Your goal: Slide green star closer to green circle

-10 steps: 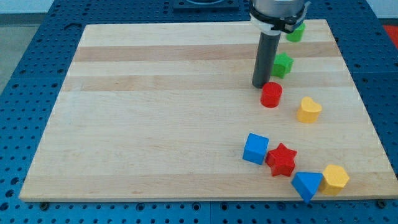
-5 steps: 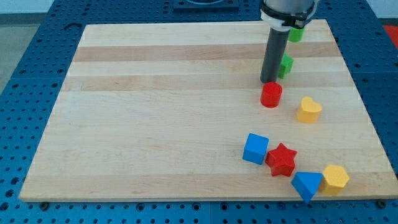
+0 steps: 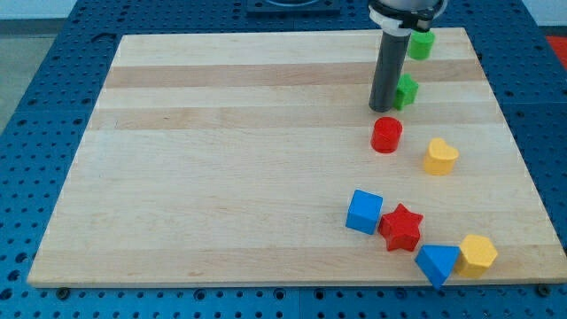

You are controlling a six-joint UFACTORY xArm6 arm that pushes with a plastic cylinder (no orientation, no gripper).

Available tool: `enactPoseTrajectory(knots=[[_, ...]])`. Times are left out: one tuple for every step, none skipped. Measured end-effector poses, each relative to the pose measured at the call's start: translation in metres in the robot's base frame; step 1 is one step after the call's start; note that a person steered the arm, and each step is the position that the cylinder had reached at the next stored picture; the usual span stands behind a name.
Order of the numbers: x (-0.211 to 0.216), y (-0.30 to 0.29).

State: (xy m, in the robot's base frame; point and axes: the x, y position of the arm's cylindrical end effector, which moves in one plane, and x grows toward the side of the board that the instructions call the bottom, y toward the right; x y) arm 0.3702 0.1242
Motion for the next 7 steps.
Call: enactPoseTrajectory(knots=[[0.000, 0.014], [0.012, 0.014], [0.013, 0.016], [-0.011, 0.018], [-0.034, 0.018], [-0.031, 0.018], [-0.023, 0.012]])
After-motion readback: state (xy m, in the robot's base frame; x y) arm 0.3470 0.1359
